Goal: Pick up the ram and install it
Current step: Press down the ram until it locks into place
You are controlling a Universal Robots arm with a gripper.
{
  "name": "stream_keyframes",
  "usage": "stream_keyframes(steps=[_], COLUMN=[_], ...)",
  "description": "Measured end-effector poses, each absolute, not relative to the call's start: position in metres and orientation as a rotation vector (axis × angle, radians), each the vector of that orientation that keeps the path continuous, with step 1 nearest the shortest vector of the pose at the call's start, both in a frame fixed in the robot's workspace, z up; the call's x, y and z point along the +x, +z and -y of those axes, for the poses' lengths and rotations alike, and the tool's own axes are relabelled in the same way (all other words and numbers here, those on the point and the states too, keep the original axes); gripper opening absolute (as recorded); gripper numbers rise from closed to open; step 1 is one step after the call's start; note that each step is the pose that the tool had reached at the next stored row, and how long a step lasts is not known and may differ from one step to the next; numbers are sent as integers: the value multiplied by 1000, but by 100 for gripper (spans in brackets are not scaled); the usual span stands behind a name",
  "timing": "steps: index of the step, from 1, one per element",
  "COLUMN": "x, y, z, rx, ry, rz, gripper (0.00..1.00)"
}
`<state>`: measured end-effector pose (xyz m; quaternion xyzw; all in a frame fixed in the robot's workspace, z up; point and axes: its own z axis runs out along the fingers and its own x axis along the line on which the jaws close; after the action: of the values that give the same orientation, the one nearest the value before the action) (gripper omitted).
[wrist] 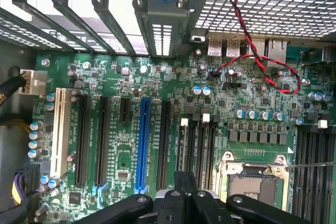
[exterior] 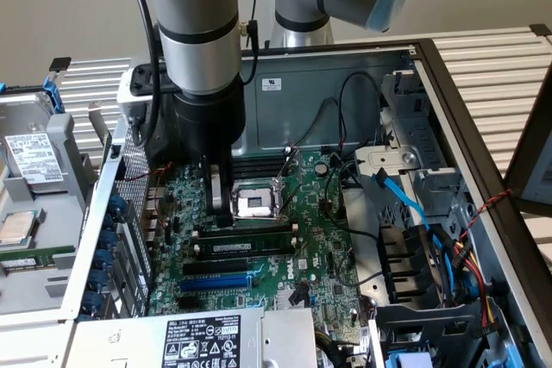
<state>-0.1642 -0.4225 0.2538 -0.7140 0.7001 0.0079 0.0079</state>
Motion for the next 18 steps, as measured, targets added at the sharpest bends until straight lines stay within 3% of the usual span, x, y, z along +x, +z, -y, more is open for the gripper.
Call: stream_keyframes(steps=[18], x=[-130], y=[255], z=[426], rx=[-2232], ry=[29], rz=[-2187], gripper=[11])
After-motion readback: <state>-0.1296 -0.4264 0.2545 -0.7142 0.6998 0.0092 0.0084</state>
